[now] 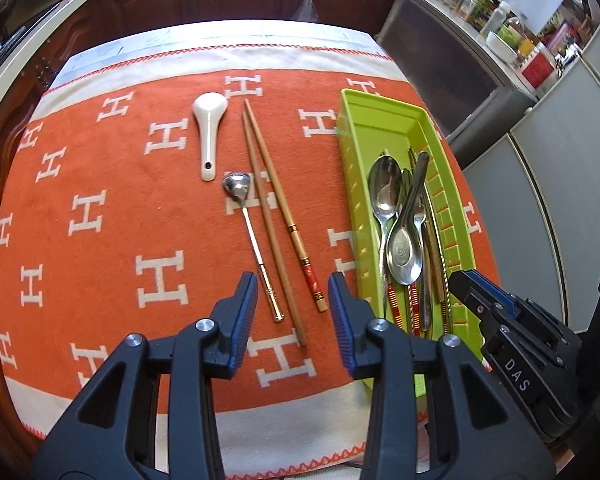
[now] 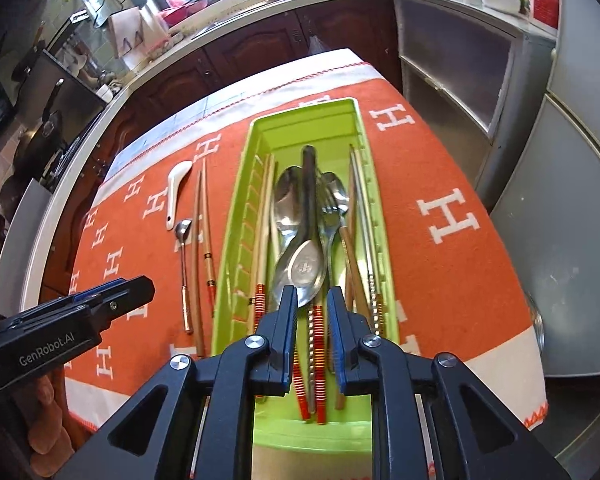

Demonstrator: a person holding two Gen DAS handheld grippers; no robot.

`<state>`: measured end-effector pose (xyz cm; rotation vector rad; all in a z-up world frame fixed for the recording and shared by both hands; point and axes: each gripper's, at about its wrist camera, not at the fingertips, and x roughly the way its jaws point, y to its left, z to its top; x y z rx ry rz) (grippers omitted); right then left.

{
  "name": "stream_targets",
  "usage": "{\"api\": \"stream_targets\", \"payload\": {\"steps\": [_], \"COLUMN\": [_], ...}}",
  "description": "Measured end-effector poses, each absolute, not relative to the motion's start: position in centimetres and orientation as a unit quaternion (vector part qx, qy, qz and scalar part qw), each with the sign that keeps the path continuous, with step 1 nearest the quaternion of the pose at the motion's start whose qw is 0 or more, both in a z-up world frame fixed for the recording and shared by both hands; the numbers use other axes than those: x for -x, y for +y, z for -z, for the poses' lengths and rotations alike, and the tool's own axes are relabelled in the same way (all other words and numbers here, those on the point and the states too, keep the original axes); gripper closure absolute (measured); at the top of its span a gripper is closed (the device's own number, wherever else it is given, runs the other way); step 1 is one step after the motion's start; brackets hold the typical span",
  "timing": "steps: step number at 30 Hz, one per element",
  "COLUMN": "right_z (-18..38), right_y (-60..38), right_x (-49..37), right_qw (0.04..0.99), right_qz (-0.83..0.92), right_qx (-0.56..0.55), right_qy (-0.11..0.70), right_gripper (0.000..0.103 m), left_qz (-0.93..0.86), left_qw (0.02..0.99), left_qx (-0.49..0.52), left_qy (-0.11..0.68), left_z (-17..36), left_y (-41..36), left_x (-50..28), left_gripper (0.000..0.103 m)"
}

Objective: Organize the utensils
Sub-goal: 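Carry both chopsticks over the green tray and open both tools, then grasp the white ceramic spoon with the left tool while the right tool grasps a wooden chopstick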

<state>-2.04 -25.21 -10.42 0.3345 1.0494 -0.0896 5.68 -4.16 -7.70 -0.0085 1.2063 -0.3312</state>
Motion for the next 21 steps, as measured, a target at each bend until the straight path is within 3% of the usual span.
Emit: {"api": "stream_targets", "payload": {"steps": [21], "right_z": [5.6], "right_y": [-18.6], "right_x": [-0.2], "right_qw": [0.879], "right_qz": [0.008], "right_qx": [-0.080], "right_qy": [0.469], "right_gripper": [0.071], "left_qz": [0.104], "left_qw": [0.825], "left_qx": [0.067], "left_qy": [0.551], "left_z": [7.2], "left_y": [2.3], "left_x": [-6.4], "left_gripper": [0.070]}}
